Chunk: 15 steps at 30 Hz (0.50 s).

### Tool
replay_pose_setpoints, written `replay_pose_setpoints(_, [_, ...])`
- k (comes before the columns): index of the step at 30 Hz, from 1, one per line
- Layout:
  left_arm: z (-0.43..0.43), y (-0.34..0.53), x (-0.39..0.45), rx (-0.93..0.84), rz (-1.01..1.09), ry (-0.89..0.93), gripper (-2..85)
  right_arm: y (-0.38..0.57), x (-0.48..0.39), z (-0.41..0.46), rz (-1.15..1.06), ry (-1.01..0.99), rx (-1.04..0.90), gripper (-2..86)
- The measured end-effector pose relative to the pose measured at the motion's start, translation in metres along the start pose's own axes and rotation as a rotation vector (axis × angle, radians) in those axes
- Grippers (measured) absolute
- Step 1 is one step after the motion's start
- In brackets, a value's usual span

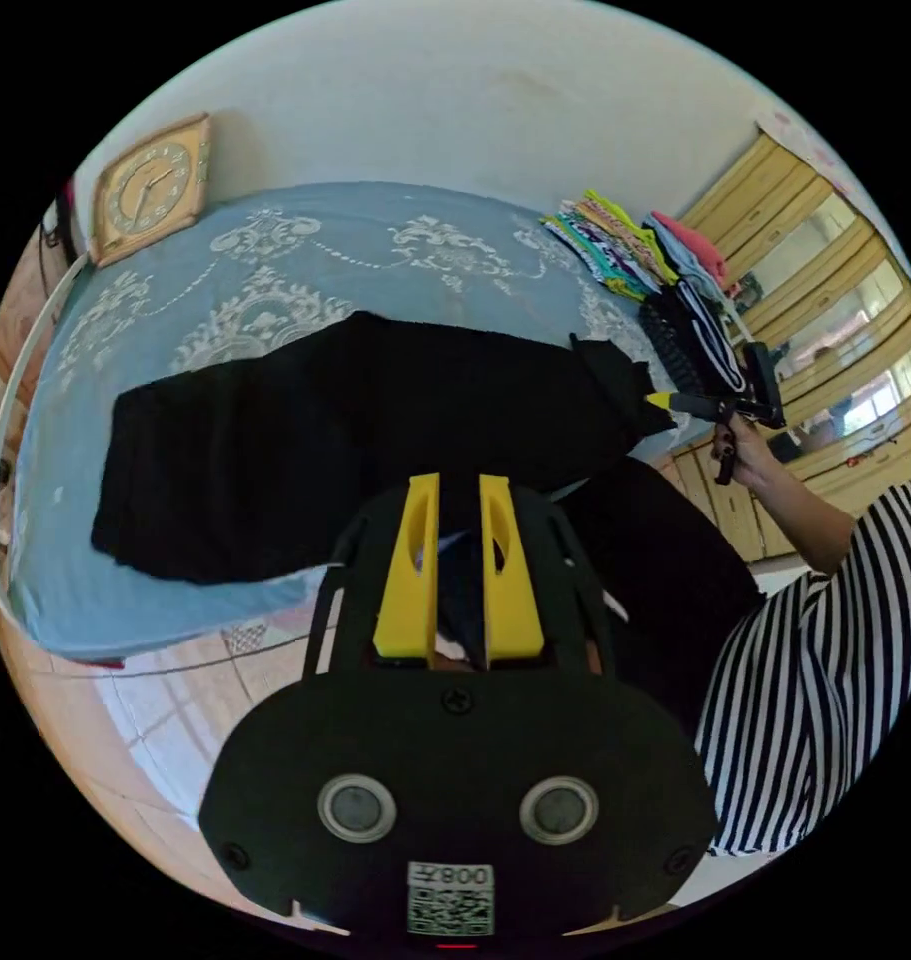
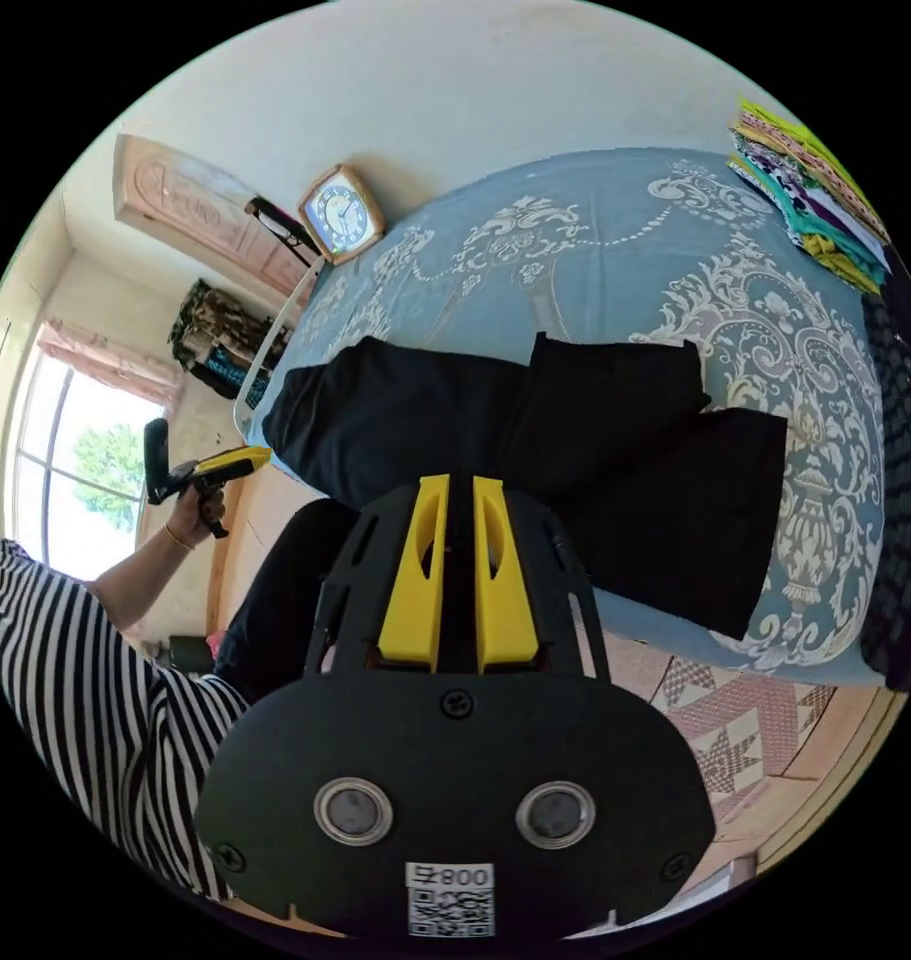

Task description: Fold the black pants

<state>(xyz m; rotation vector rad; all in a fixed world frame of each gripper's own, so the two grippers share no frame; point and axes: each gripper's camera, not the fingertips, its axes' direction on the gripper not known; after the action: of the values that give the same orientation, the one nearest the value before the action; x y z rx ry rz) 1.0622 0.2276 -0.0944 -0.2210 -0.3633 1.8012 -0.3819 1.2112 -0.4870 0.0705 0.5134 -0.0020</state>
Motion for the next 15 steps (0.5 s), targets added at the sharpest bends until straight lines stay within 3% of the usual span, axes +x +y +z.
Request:
replay_pose_setpoints(2, [0.045,-0.04,0.023,-0.004,0.069,0.156,7.9,-0.01,0.016,-0.013,0.01,0.067,0.007,5.8])
replay_pose_setpoints(7, [0.136,-0.119,0.063,-0.07,0.114,0.326,8.8,-0.032,0.077,-0.052,0.067,0.251,0.005,6.2])
replay_pose_setpoints(15, [0.229,-0.181,0.081,-0.134,0.045,0.364,9.1,-0.051,0.156,-0.079,0.111,0.238,-0.061,6.5])
